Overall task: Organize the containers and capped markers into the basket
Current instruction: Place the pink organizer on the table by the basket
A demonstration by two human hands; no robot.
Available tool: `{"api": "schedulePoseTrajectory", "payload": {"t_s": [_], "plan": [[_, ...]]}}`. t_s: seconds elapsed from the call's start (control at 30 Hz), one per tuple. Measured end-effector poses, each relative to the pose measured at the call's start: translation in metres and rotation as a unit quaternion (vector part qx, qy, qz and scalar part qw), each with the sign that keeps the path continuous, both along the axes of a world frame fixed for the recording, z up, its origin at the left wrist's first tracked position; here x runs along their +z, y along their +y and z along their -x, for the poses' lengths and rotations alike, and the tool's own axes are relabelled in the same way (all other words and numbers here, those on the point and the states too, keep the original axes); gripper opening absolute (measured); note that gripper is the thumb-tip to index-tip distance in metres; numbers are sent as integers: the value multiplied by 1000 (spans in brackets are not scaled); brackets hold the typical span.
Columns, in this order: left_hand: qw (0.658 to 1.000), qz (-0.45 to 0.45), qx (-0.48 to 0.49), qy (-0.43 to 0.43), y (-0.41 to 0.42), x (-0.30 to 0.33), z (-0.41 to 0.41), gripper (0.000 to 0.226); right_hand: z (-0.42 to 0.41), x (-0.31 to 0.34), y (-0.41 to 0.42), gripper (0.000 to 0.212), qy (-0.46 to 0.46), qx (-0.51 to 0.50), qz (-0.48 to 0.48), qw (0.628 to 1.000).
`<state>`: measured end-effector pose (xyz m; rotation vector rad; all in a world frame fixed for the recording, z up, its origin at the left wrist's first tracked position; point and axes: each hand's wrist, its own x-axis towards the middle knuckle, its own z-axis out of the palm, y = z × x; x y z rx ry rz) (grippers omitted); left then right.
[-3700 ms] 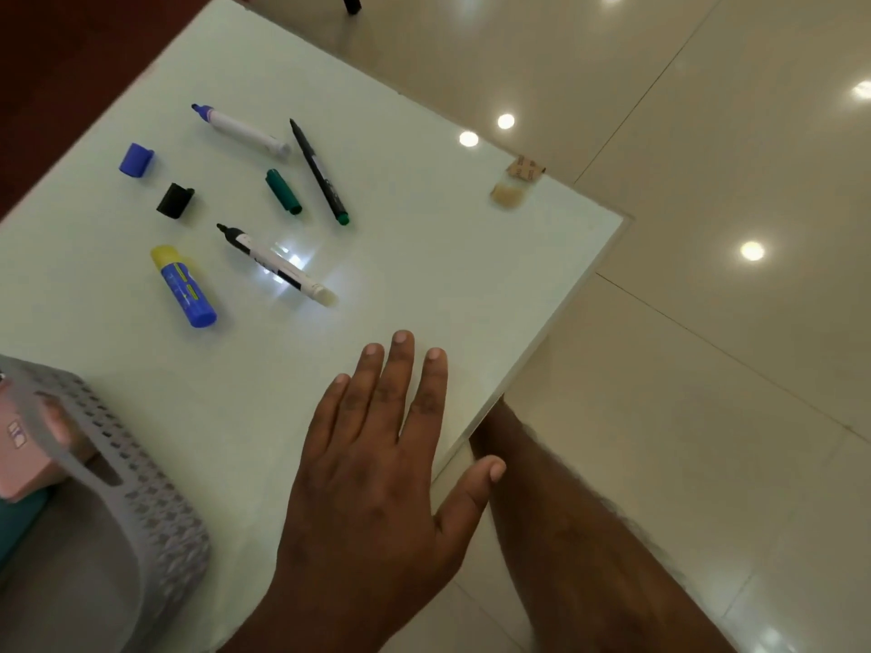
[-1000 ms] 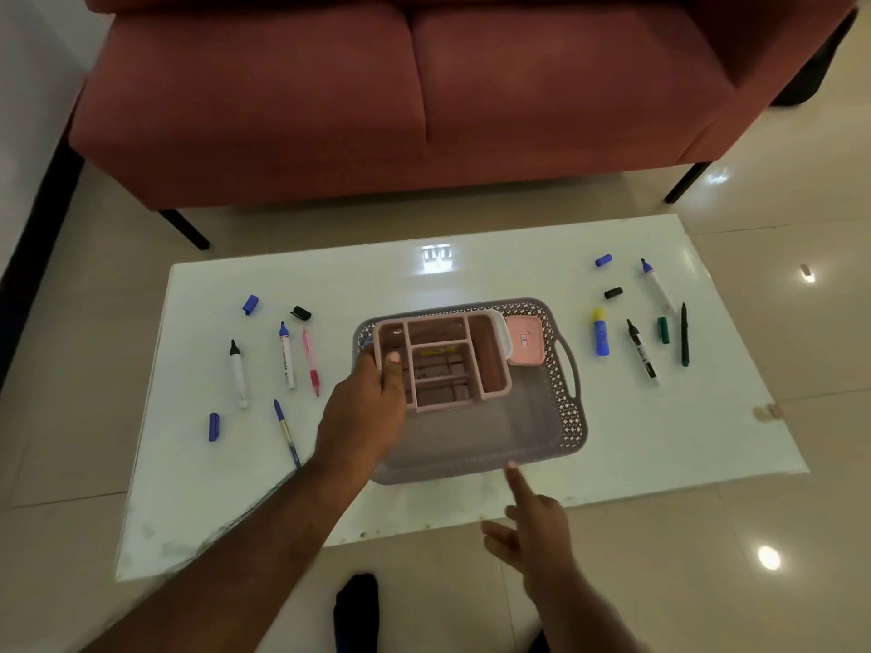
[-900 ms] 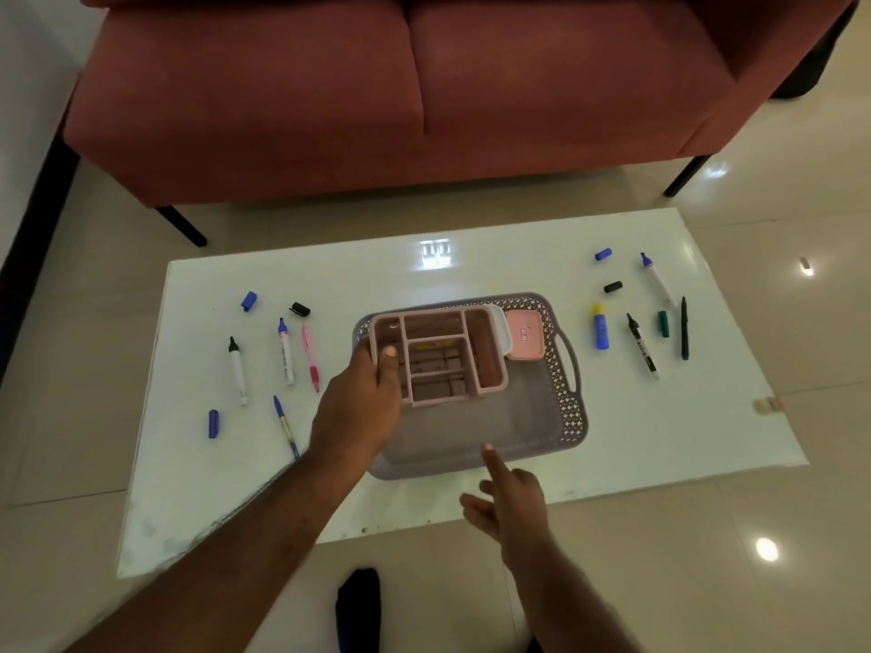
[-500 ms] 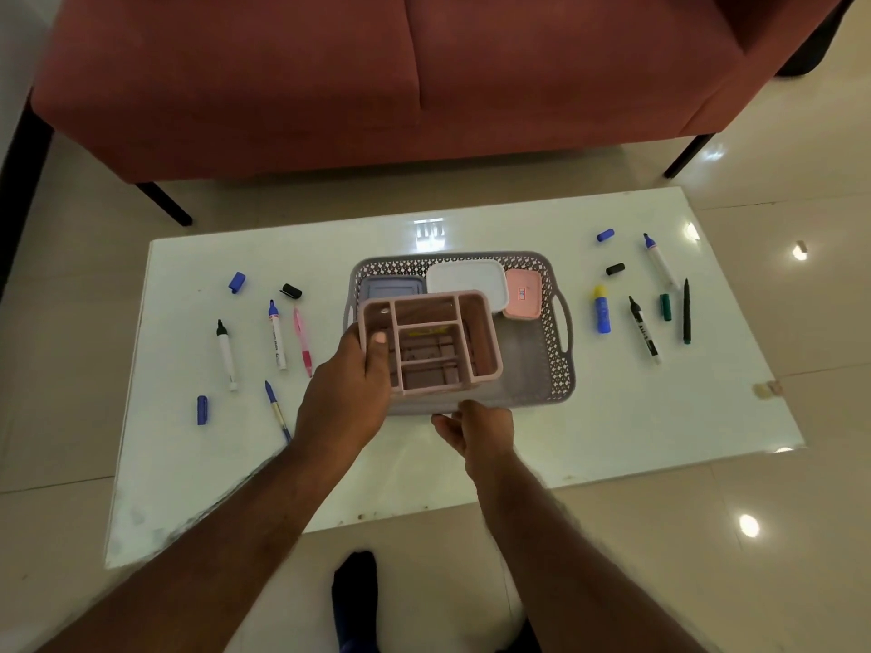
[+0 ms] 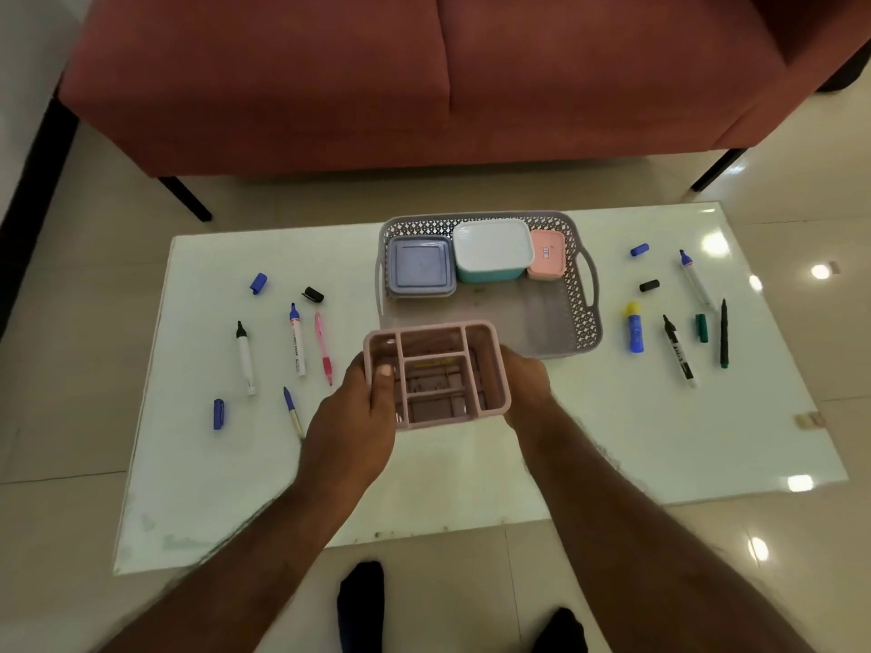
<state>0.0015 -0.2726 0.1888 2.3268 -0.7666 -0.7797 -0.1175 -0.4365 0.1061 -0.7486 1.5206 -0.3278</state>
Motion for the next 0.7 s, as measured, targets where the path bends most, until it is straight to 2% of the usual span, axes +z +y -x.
{"api": "schedulePoseTrajectory", "payload": {"t_s": [0.07,0.2,0.33,0.43,0.5,0.6,0.7], "plan": [[1000,-9,-11,-8,6,-1,7,44,9,12,7,39,10,-16,2,1000],[999,-20,-46,-22,19,-9,33,45,44,25,30,60,67,74,38,994],[997,-46,-59,-11,20,-34,54,41,80,20,44,67,42,159,88,982],[995,-59,-71,-23,15,-52,68,40,102,18,47,71,44,239,152,958],[994,-75,-71,-23,10,-62,75,41,111,14,44,66,77,289,181,937],[994,-99,-44,-11,2,-74,85,43,119,2,42,46,139,359,208,899],[994,-100,-44,-9,-4,-81,91,43,118,-8,39,39,191,366,234,880]]}}
